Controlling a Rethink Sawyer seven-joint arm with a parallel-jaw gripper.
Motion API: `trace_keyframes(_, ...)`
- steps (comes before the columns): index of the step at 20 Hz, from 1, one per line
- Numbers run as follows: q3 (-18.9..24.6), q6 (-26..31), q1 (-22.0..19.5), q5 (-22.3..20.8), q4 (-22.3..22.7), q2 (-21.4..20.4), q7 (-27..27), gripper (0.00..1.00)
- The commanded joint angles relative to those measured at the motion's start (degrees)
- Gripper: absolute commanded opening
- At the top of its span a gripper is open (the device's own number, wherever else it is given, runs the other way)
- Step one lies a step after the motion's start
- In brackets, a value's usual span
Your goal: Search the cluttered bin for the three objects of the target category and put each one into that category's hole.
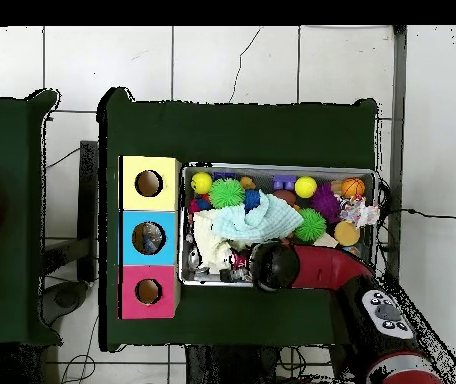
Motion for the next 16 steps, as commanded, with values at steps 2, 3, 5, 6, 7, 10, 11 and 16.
trace_keyframes(2, -0.76, -0.28, -6.74, -3.08, -2.2, -0.36, -1.24, 1.0)
trace_keyframes(3, -0.36, 0.13, -7.54, -3.39, -2.26, -0.86, -2.26, 1.0)
trace_keyframes(5, 0.42, 0.5, -8.86, -3.7, -2.24, -1.14, -3.32, 1.0)
trace_keyframes(6, 0.83, 0.77, -9.51, -3.84, -2.35, -1.13, -3.79, 1.0)
trace_keyframes(7, 1.2, 1.15, -10.08, -3.92, -2.23, -1.38, -4.19, 1.0)
trace_keyframes(10, 2.11, 3.37, -11.49, -3.61, -1.42, -3.14, -5.35, 1.0)
trace_keyframes(11, 2.62, 5.12, -12.04, -3.24, -1.21, -4.47, -6.45, 1.0)
trace_keyframes(16, 4.12, 10.01, -13.7, -2.76, -1.38, -7.15, -9.12, 1.0)
